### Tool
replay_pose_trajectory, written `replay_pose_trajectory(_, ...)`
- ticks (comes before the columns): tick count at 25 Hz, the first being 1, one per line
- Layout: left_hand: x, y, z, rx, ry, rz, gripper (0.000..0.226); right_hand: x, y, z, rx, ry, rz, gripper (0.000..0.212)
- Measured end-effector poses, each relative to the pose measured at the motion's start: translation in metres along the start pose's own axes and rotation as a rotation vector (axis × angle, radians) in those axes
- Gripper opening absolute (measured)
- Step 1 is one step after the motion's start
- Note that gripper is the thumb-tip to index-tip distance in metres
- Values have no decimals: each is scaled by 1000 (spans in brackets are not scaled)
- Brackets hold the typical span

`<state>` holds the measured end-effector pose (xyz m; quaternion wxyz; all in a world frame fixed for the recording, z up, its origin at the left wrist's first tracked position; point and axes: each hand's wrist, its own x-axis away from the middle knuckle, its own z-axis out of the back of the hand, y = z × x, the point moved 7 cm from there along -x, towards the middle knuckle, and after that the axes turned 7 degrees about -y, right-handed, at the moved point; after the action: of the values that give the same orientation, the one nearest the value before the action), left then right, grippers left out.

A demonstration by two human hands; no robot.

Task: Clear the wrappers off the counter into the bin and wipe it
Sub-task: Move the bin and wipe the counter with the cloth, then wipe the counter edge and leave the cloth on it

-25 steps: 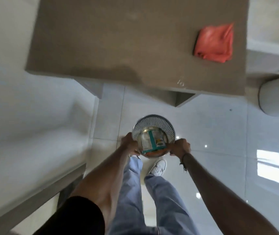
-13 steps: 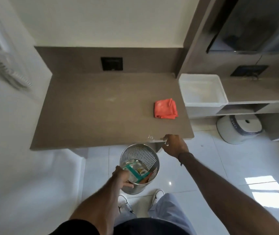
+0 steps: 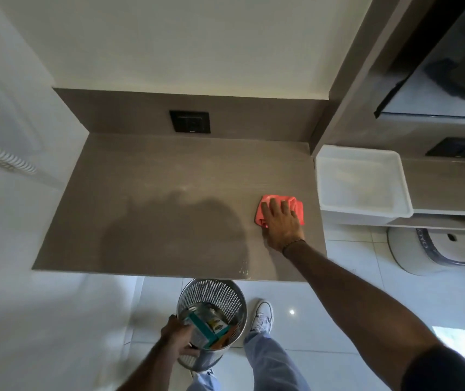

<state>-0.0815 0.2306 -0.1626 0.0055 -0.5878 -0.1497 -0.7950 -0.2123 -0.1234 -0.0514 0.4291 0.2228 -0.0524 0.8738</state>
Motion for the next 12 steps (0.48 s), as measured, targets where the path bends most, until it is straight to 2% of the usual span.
replay_pose_trajectory(3,-5,3,-6,-30,19,0,53,-7,3,0,-21,29,-4,66)
replay_pose_trajectory(7,-7,11,-10,-57,14,-30,46,6,-9,3,-74,23,-76,52)
replay_pose_trajectory(10,-11,16,-7,-52,-14,-54,42,49,-36,-17,-111,5,-54,52)
replay_pose_trajectory(12,-10,17,-5,-16,-45,-54,40,89,-65,-35,-141,-33,26,53)
